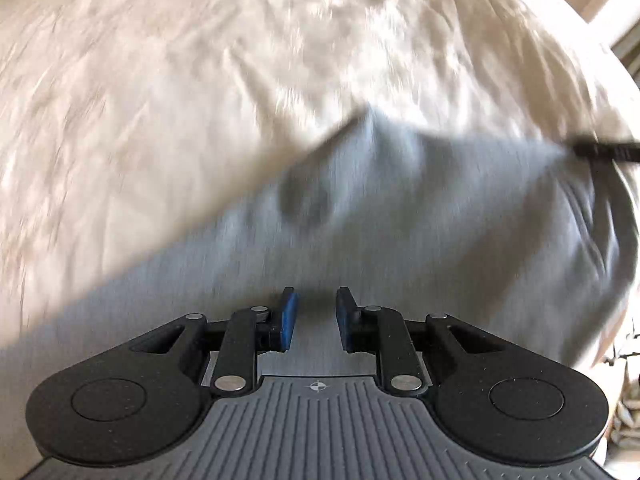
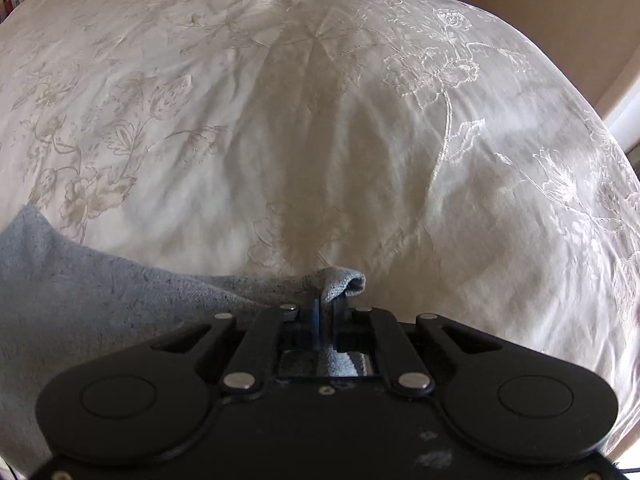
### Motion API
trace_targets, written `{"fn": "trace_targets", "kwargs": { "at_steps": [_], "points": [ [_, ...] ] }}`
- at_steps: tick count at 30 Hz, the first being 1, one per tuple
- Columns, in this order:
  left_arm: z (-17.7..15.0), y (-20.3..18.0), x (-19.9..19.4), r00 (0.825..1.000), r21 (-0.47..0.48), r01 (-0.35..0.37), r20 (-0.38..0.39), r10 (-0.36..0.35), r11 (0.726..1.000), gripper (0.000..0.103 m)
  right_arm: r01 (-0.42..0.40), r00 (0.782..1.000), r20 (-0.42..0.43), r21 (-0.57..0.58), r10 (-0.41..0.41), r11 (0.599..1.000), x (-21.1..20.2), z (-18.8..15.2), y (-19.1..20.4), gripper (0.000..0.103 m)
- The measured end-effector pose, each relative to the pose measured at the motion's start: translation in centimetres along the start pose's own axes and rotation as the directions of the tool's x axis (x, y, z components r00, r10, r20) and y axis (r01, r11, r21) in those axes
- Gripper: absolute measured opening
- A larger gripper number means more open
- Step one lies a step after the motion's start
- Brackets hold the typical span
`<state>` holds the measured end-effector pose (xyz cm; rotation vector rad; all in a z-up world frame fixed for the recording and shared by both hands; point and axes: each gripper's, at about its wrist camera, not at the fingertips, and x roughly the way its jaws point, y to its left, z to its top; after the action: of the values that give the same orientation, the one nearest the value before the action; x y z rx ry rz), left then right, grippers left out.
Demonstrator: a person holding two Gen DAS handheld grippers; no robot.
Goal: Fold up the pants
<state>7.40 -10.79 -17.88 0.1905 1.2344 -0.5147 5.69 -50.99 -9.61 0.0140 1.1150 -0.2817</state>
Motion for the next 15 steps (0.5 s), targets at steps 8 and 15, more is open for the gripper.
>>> {"fn": "trace_targets", "kwargs": {
  "at_steps": [8, 15],
  "points": [
    [5.0, 1.5, 5.6, 0.995, -0.113, -0.102, 0.007, 0.104, 0.988, 0.024, 0.003, 1.000, -0.013, 0.093, -0.001, 0.996, 0.0, 0.9, -1.0, 0.023],
    [6.0, 5.5, 1.8, 0.988, -0.234, -0.115, 0.078, 0.136, 0.965, 0.024, 0.044, 0.972, 0.230, 0.046, -0.053, 0.998, -5.9, 1.6, 1.4, 0.035]
  ]
}}
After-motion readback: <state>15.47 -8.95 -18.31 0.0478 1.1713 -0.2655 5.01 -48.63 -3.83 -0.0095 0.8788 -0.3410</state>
